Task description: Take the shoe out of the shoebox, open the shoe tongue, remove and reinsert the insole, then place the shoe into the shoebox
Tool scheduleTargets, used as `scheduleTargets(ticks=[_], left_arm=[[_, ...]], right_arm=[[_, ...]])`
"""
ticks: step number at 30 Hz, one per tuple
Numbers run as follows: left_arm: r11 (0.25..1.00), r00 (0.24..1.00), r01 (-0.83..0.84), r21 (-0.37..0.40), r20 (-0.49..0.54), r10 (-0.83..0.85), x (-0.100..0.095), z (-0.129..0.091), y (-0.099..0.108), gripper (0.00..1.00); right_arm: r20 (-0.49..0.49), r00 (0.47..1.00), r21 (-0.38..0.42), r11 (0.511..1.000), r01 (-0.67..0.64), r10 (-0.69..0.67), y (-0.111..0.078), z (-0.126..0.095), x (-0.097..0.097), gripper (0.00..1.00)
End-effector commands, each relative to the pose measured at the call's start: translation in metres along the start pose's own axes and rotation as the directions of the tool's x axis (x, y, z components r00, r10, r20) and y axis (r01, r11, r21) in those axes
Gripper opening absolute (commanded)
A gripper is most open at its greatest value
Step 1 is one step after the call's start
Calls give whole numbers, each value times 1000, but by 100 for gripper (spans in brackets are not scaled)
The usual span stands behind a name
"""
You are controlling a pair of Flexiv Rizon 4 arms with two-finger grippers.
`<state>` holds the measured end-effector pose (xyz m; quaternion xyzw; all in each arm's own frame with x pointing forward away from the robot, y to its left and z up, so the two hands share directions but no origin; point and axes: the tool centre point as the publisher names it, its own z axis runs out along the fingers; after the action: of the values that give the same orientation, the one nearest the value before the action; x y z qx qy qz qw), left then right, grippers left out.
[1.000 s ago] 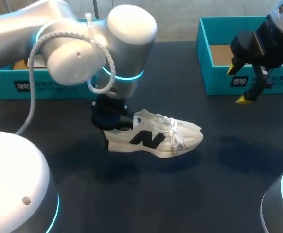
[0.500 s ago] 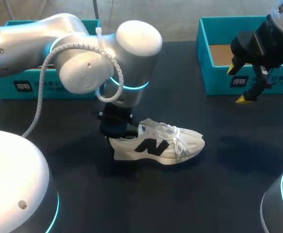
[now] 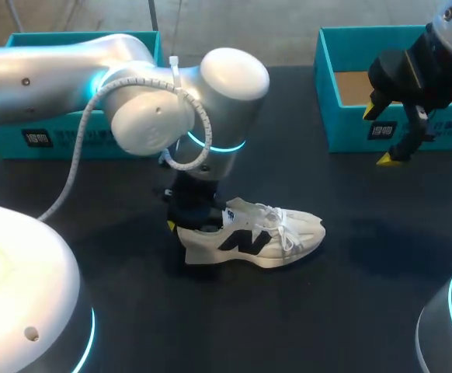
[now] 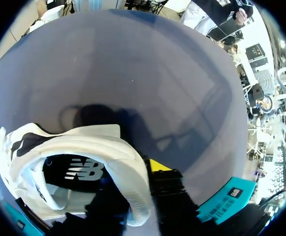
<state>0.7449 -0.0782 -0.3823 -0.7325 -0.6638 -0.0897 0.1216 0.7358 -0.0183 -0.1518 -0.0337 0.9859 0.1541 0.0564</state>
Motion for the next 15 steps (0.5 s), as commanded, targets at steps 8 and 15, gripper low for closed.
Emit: scheduleTargets(ticks=[8,15], left_arm=[[1000,999,-7,14,39,6,-5,-7,-1,100],[1000,993,13,13,118,-14,2,-27,-3,100]], right_arm=[[-5,1000,4,1000,-1,1,1,1,-3,100],[-5,1000,4,1000,-1,1,1,1,-3,100]])
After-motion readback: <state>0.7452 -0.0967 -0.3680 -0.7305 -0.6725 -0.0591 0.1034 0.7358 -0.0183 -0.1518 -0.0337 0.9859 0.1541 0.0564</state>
